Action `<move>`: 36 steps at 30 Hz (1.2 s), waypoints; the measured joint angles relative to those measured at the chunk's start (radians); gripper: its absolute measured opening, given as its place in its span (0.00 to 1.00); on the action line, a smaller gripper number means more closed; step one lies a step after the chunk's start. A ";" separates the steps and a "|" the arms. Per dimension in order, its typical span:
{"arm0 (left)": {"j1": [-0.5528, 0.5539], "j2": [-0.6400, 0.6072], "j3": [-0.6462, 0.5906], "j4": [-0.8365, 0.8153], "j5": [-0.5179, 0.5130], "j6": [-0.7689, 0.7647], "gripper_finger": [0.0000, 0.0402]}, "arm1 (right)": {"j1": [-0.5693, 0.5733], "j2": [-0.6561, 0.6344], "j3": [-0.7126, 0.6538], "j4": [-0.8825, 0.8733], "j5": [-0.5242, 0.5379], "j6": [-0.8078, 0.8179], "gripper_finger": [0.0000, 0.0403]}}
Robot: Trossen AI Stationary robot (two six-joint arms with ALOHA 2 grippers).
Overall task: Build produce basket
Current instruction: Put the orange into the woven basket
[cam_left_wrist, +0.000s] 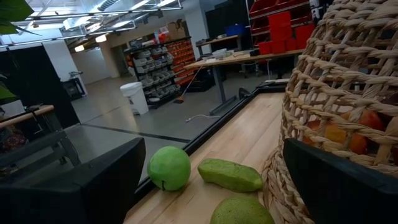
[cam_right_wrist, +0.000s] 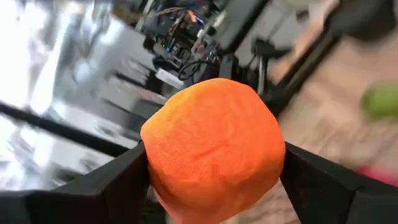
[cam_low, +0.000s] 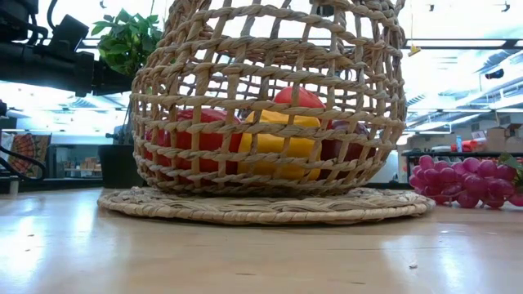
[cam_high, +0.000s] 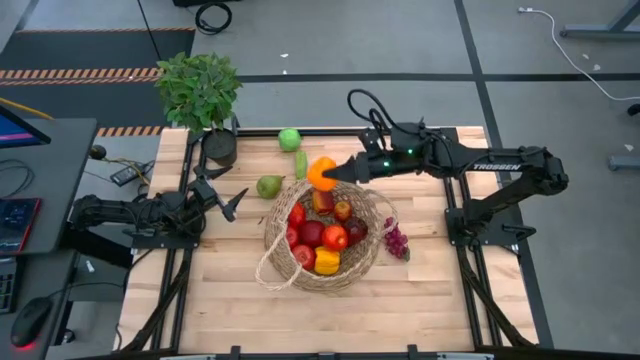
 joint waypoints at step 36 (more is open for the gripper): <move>0.000 0.000 0.000 0.000 0.000 0.000 0.97 | 0.027 0.001 0.000 0.261 0.124 0.000 0.84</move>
